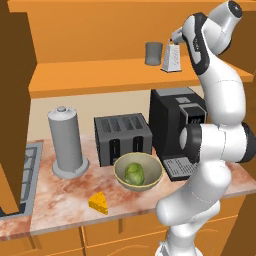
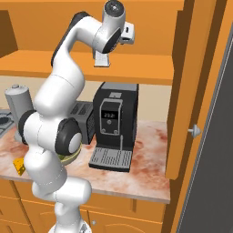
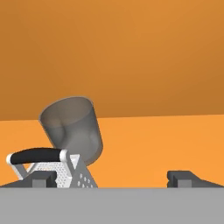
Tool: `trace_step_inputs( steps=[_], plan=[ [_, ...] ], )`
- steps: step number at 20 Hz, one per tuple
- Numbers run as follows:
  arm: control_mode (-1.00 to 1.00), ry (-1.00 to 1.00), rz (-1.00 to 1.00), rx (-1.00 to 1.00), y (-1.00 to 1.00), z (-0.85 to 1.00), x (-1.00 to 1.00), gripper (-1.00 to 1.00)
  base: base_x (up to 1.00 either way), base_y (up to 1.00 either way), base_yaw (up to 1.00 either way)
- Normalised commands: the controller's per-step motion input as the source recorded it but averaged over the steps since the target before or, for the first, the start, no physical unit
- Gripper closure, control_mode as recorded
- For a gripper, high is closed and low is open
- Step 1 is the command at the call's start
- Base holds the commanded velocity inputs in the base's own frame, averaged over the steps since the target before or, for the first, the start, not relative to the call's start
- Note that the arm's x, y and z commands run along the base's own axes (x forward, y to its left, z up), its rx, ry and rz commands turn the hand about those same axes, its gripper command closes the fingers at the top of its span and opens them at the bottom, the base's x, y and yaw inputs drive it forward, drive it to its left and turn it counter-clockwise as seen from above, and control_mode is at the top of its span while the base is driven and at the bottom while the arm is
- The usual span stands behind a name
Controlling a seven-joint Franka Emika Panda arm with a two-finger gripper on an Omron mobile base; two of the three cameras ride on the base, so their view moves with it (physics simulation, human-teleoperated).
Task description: Pick the cheese from the fridge and the cheese grater from the cabinet and place them next to the salad bowl.
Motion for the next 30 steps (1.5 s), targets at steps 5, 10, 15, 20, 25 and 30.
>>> trace_step_inputs(
  steps=[5,10,15,20,25,30],
  plan=[
    [-1.0,-0.07,0.0,-0.03,0.0,-0.12,-0.01,-1.0,0.0,0.0,0.0],
    [-1.0,-0.02,0.01,-0.05,0.06,-0.15,-0.01,-1.0,0.0,0.0,0.0],
    [-1.0,-0.07,0.02,0.0,0.0,0.0,-0.04,-1.0,0.0,0.0,0.0],
    [-1.0,-0.17,0.0,0.0,0.02,0.16,-0.02,-1.0,0.0,0.0,0.0],
    [-1.0,-0.13,0.0,0.0,0.0,0.36,-0.34,-1.0,0.0,0.0,0.0],
    [-1.0,0.0,0.03,-0.04,0.0,-0.08,-0.56,-1.0,0.0,0.0,0.0]
  ],
)
